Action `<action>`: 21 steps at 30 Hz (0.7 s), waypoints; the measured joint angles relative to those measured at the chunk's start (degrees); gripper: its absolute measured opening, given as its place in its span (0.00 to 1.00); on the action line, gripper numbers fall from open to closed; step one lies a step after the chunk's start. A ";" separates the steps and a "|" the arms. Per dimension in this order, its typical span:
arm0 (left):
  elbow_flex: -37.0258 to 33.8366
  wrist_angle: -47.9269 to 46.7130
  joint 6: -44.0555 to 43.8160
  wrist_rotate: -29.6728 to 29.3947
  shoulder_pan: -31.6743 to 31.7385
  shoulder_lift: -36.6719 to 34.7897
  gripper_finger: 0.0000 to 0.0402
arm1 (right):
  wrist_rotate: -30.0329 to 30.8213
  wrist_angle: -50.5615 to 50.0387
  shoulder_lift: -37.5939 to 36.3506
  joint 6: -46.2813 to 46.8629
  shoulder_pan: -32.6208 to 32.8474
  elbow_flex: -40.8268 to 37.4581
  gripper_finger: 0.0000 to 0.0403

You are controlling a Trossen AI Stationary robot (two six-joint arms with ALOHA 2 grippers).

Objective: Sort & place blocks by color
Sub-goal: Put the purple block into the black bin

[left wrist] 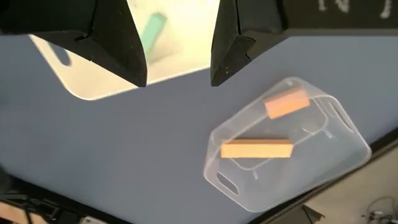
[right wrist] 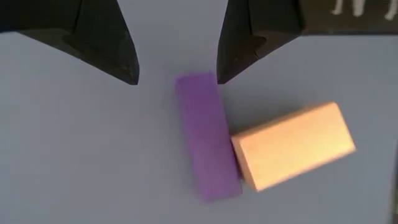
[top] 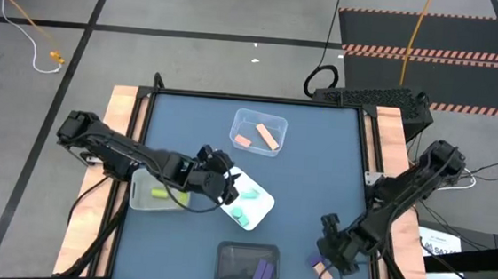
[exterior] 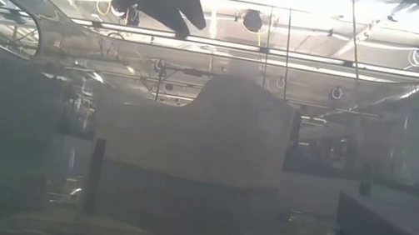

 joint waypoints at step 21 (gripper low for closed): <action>0.00 0.42 -6.88 -0.59 -5.19 0.00 0.44 | 5.00 8.46 8.31 -2.16 2.26 0.12 0.31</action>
